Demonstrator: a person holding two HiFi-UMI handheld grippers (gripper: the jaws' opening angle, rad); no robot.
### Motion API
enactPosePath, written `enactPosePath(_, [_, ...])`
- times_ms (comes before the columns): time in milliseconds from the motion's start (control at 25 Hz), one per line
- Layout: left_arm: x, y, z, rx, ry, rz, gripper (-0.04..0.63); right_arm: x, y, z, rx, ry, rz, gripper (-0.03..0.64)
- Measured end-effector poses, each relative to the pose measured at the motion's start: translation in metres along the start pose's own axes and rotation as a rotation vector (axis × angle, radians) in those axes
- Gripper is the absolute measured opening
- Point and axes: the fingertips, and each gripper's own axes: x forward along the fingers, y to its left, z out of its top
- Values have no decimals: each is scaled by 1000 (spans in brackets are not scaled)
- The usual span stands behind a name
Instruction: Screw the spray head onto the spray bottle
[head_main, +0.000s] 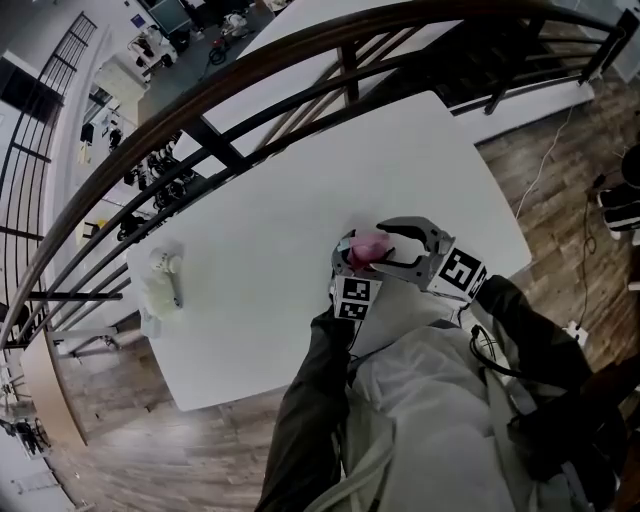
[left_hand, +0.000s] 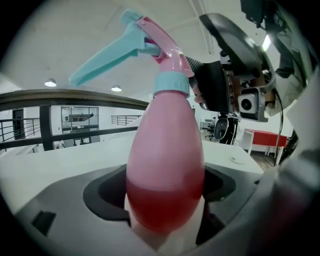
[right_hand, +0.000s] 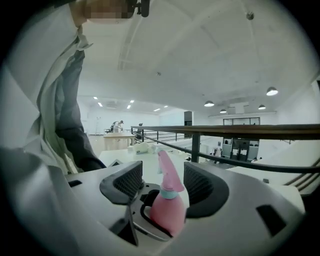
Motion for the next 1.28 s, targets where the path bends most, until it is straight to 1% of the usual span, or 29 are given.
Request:
enactPosePath(80, [2,-1,1,0,2,1,430,-2,5,-5,51,-11,11,252])
enactPosePath(200, [6,-4,4,2,6,6,430,-14,5,-6,181,-36,1,252])
enactPosePath(280, [10,-6,-1,-1,4,2,430,-17,14,-4,269,-40,34,250])
enactPosePath(360, [15,-7,-9,-2,2,-5,430,-9,27,-1,334,-52,96,250])
enactPosePath(400, [16,-6,-11,-2,6,-5,430,-2,34,2,340,-63,130,252])
enactPosePath(440, [17,-6,-11,-1,10,-5,430,3,39,5,315,-75,156,252])
enactPosePath(480, [17,-6,-7,0,12,-7,430,4,43,11,258,-93,169,250])
enactPosePath(520, [16,-6,-1,2,11,-8,431,-1,44,21,180,-118,163,248])
enactPosePath(560, [15,-8,4,4,10,-11,431,-12,41,32,106,-148,130,202])
enactPosePath(600, [15,-10,5,6,9,-17,431,-26,34,40,49,-163,68,135])
enactPosePath(640, [17,-13,3,7,7,-25,430,-39,21,40,6,-149,-11,129])
enactPosePath(680, [19,-14,0,6,3,-32,430,-48,4,33,-28,-110,-82,129])
enactPosePath(720, [21,-15,-3,6,-2,-38,430,-50,-14,23,-46,-66,-119,130])
enactPosePath(760, [20,-14,-4,8,-2,-44,430,-45,-29,14,-40,-36,-113,166])
enactPosePath(800, [18,-13,-2,14,2,-50,431,-36,-39,6,-18,-24,-74,221])
enactPosePath(840, [15,-13,0,21,6,-57,430,-26,-45,1,7,-21,-19,259])
enactPosePath(960, [10,-14,3,27,8,-73,431,0,-35,-9,65,33,156,270])
enactPosePath(1000, [11,-15,3,26,7,-75,431,3,-29,-12,69,55,189,270])
enactPosePath(1040, [11,-15,4,25,6,-76,430,1,-25,-15,70,69,201,268])
enactPosePath(1120, [13,-16,3,23,7,-77,431,-10,-21,-20,96,71,187,268])
enactPosePath(1200, [14,-16,4,24,7,-78,430,-26,-16,-23,151,66,159,267])
enactPosePath(1280, [14,-16,4,25,9,-77,430,-37,-2,-25,207,68,153,267])
